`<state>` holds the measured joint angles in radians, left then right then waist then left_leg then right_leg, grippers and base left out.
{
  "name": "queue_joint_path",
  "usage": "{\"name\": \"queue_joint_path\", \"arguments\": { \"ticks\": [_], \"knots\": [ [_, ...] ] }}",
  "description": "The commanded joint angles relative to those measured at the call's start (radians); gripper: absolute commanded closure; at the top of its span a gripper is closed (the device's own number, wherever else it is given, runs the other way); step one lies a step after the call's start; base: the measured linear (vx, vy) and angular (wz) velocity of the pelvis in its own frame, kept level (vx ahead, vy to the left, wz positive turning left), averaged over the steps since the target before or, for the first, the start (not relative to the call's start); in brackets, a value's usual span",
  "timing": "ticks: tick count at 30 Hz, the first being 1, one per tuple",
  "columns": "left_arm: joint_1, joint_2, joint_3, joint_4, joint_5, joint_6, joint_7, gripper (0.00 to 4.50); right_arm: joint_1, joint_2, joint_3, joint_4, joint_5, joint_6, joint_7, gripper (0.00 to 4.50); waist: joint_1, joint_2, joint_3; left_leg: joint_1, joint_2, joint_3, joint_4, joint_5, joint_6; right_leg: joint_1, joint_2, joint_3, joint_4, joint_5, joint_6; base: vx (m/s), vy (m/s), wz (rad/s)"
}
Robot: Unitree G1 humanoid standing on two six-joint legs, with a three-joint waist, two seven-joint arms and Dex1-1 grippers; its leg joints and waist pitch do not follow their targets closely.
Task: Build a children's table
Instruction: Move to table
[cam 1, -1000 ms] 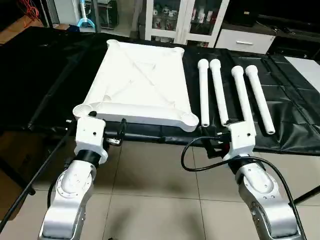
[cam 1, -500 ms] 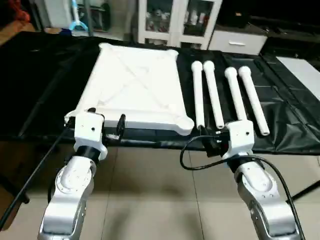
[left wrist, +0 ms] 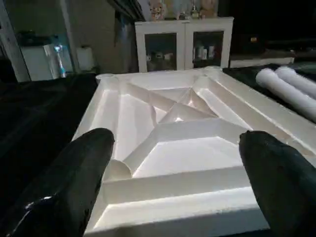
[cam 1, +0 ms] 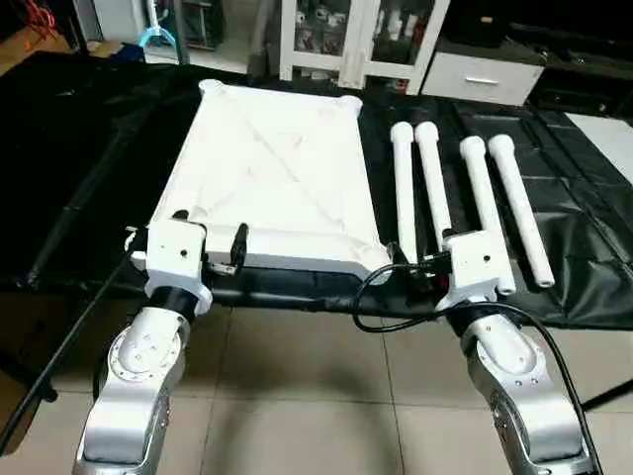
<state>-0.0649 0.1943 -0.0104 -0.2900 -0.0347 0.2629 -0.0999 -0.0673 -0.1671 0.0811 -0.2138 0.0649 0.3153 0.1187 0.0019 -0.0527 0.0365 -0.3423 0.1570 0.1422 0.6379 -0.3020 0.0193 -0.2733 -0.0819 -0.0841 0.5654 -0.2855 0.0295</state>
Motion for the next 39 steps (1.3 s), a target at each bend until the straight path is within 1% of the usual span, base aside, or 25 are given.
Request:
{"name": "queue_joint_path", "arguments": {
  "ticks": [1,3,5,6,8,9,11,12,14,15,17,18,19,23,25,26,27,29,32,33,34,35,37,38,39],
  "knots": [
    [-0.004,0.006,0.014,-0.016,0.0,0.017,-0.002,0.0,-0.007,0.007,-0.003,-0.009,-0.006,-0.006,0.001,0.05,0.016,0.023,-0.048,-0.044,-0.011,-0.028,-0.052,0.173,0.364,0.101,-0.055,-0.018,-0.077,-0.066,-0.15,0.042,0.009,0.64],
    [-0.009,0.007,0.019,-0.017,-0.002,0.021,-0.001,0.0,-0.009,0.012,-0.007,-0.01,-0.002,-0.005,-0.004,0.05,0.003,0.042,-0.046,0.034,-0.016,-0.086,-0.07,0.219,0.407,0.079,0.009,-0.07,-0.053,-0.126,-0.128,0.078,-0.007,0.65],
    [-0.017,0.007,0.025,-0.017,-0.002,0.026,0.0,0.0,-0.011,0.025,-0.02,-0.005,0.011,0.003,-0.014,0.05,-0.045,0.066,-0.045,0.217,0.064,-0.186,-0.079,0.154,0.462,-0.086,0.042,-0.053,0.071,-0.218,-0.094,0.152,-0.018,0.63],
    [-0.02,0.008,0.024,-0.016,-0.001,0.028,-0.001,0.0,-0.011,0.03,-0.026,-0.002,0.014,0.008,-0.021,0.05,-0.039,0.045,-0.042,0.196,0.132,-0.223,-0.092,0.158,0.46,-0.131,0.01,-0.008,0.161,-0.177,-0.034,0.1,-0.031,0.33],
    [-0.024,0.015,0.015,-0.014,0.004,0.029,-0.01,0.0,-0.012,0.03,-0.024,0.003,0.007,0.008,-0.025,0.05,-0.028,0.024,-0.023,0.131,0.109,-0.155,-0.136,0.035,0.41,-0.144,-0.005,0.024,0.176,-0.04,-0.002,0.054,-0.057,0.03],
    [-0.027,0.014,0.013,-0.012,0.005,0.031,-0.012,0.0,-0.012,0.029,-0.02,0.002,0.001,0.005,-0.023,0.05,-0.02,0.004,-0.023,0.117,0.054,-0.101,-0.14,-0.057,0.324,-0.119,-0.021,0.053,0.085,0.032,-0.05,0.045,-0.06,0.0],
    [-0.029,0.013,0.012,-0.01,0.004,0.032,-0.011,0.0,-0.011,0.029,-0.018,-0.001,-0.001,0.003,-0.022,0.05,0.035,-0.048,-0.01,0.071,-0.074,-0.009,0.028,-0.184,0.154,-0.024,-0.112,0.222,-0.097,-0.499,-0.084,0.066,-0.09,0.2],
    [-0.034,0.009,0.011,-0.002,0.002,0.03,-0.01,0.0,-0.008,0.029,-0.017,-0.004,0.002,0.006,-0.018,0.05,0.053,-0.046,-0.024,-0.007,-0.051,-0.06,0.119,-0.051,0.047,0.057,-0.149,0.267,-0.086,-0.674,-0.216,0.094,-0.067,0.21],
    [-0.036,0.006,0.01,0.004,0.002,0.029,-0.01,0.0,-0.008,0.029,-0.019,-0.006,0.005,0.01,-0.017,0.05,0.053,-0.042,-0.021,-0.039,-0.048,-0.071,0.119,0.008,0.011,0.073,-0.124,0.253,-0.067,-0.501,-0.276,0.104,-0.022,0.06],
    [-0.038,0.004,0.01,0.006,0.001,0.03,-0.011,0.0,-0.007,0.028,-0.022,-0.009,0.008,0.014,-0.017,0.05,0.053,0.014,-0.01,0.032,-0.033,-0.056,0.062,0.004,-0.076,0.005,-0.032,0.258,-0.085,-0.395,-0.348,0.083,0.001,0.21],
    [-0.04,0.001,0.01,0.006,-0.001,0.032,-0.012,0.0,-0.008,0.028,-0.032,-0.011,0.011,0.02,-0.015,0.05,0.042,0.043,-0.004,0.092,0.014,-0.045,-0.06,-0.06,-0.158,-0.034,0.057,0.188,-0.055,-0.379,-0.237,0.07,0.051,0.05],
    [-0.041,0.0,0.009,0.007,-0.001,0.033,-0.014,0.0,-0.009,0.028,-0.038,-0.012,0.012,0.024,-0.013,0.05,-0.003,0.058,-0.017,0.159,0.152,-0.133,-0.158,-0.255,-0.187,-0.129,0.066,0.093,0.127,-0.231,-0.101,0.065,0.095,-0.43],
    [-0.042,-0.001,0.008,0.009,-0.001,0.034,-0.015,0.0,-0.008,0.028,-0.04,-0.013,0.01,0.026,-0.013,0.05,0.037,0.066,-0.024,0.164,0.205,-0.105,-0.184,-0.395,-0.198,-0.15,0.021,0.053,0.189,-0.145,-0.058,0.09,0.074,-0.52],
    [-0.049,-0.004,0.003,0.016,0.0,0.034,-0.019,0.0,-0.004,0.023,-0.044,-0.011,-0.002,0.023,-0.025,0.05,0.019,0.026,-0.025,0.17,0.144,0.06,-0.187,-0.359,-0.137,-0.154,-0.025,-0.006,0.121,0.078,-0.15,0.126,0.024,-0.57],
    [-0.052,-0.005,-0.001,0.021,0.002,0.032,-0.02,0.0,-0.002,0.024,-0.048,-0.011,-0.001,0.023,-0.031,0.05,0.05,-0.025,-0.035,0.124,-0.019,0.117,-0.035,-0.373,-0.091,-0.05,-0.049,0.156,-0.021,-0.234,-0.302,0.204,-0.055,-0.58],
    [-0.052,-0.006,-0.003,0.024,0.002,0.031,-0.019,0.0,0.0,0.024,-0.049,-0.012,0.0,0.023,-0.03,0.05,0.092,-0.049,-0.052,-0.011,-0.023,0.01,0.104,-0.187,-0.006,0.094,-0.198,0.259,-0.062,-0.38,-0.401,0.219,-0.049,-0.51],
    [-0.052,-0.007,-0.003,0.024,0.002,0.031,-0.018,0.0,0.0,0.024,-0.049,-0.013,0.0,0.024,-0.029,0.05,0.084,-0.033,-0.059,-0.067,-0.024,-0.037,0.137,-0.023,-0.014,0.093,-0.17,0.253,-0.031,-0.199,-0.412,0.203,-0.029,-0.29],
    [-0.054,-0.008,-0.006,0.028,0.002,0.028,-0.018,0.0,0.003,0.022,-0.048,-0.018,-0.002,0.026,-0.024,0.05,0.058,-0.022,-0.051,-0.082,-0.029,-0.057,0.128,0.124,-0.056,0.047,-0.121,0.17,-0.027,0.014,-0.415,0.174,-0.028,-0.1],
    [-0.054,-0.011,-0.011,0.03,0.005,0.026,-0.021,0.0,0.005,0.018,-0.044,-0.027,-0.006,0.034,-0.012,0.05,0.037,0.058,-0.022,-0.034,0.02,-0.045,-0.065,0.181,0.015,0.013,-0.028,0.029,-0.087,-0.287,-0.26,0.171,0.033,-0.02],
    [-0.054,-0.012,-0.012,0.029,0.008,0.027,-0.02,0.0,0.001,0.013,-0.04,-0.027,-0.006,0.039,-0.005,0.05,-0.009,0.094,-0.012,-0.015,0.096,-0.128,-0.146,-0.183,0.021,0.0,0.048,-0.021,0.036,-0.25,-0.161,0.21,0.103,-0.17],
    [-0.053,-0.012,-0.01,0.03,0.014,0.025,-0.016,0.0,-0.006,0.002,-0.029,-0.027,-0.003,0.048,0.012,0.05,-0.019,0.088,-0.047,0.079,0.148,-0.189,-0.153,-0.355,0.087,-0.07,0.042,0.006,0.127,-0.157,-0.116,0.193,0.055,-0.11],
    [-0.053,-0.012,-0.008,0.031,0.016,0.023,-0.013,0.0,-0.01,-0.003,-0.023,-0.028,-0.001,0.051,0.019,0.05,-0.027,0.083,-0.057,0.097,0.15,-0.202,-0.14,-0.285,0.151,-0.095,0.034,0.013,0.139,-0.106,-0.093,0.193,0.055,-0.11],
    [-0.055,-0.01,-0.007,0.03,0.021,0.027,-0.01,0.0,-0.014,-0.012,-0.017,-0.031,-0.006,0.056,0.023,0.05,-0.039,0.054,-0.065,0.083,0.123,-0.177,-0.074,0.358,0.405,-0.15,-0.004,0.05,0.131,0.082,0.008,0.137,0.005,-0.03],
    [-0.055,-0.01,-0.007,0.03,0.021,0.027,-0.01,0.0,-0.014,-0.012,-0.017,-0.031,-0.006,0.056,0.023,0.05,-0.036,0.042,-0.067,0.067,0.108,-0.163,-0.06,0.5,0.421,-0.151,-0.021,0.073,0.103,0.151,0.021,0.116,-0.011,-0.08],
    [-0.058,-0.004,-0.003,0.037,0.029,0.035,-0.005,0.0,-0.035,-0.017,-0.021,-0.022,0.007,0.086,0.038,0.05,-0.023,-0.008,-0.076,-0.032,0.018,-0.095,-0.007,0.582,0.305,-0.085,-0.076,0.122,0.031,0.418,0.023,0.075,-0.048,-0.07]
  ]
}}
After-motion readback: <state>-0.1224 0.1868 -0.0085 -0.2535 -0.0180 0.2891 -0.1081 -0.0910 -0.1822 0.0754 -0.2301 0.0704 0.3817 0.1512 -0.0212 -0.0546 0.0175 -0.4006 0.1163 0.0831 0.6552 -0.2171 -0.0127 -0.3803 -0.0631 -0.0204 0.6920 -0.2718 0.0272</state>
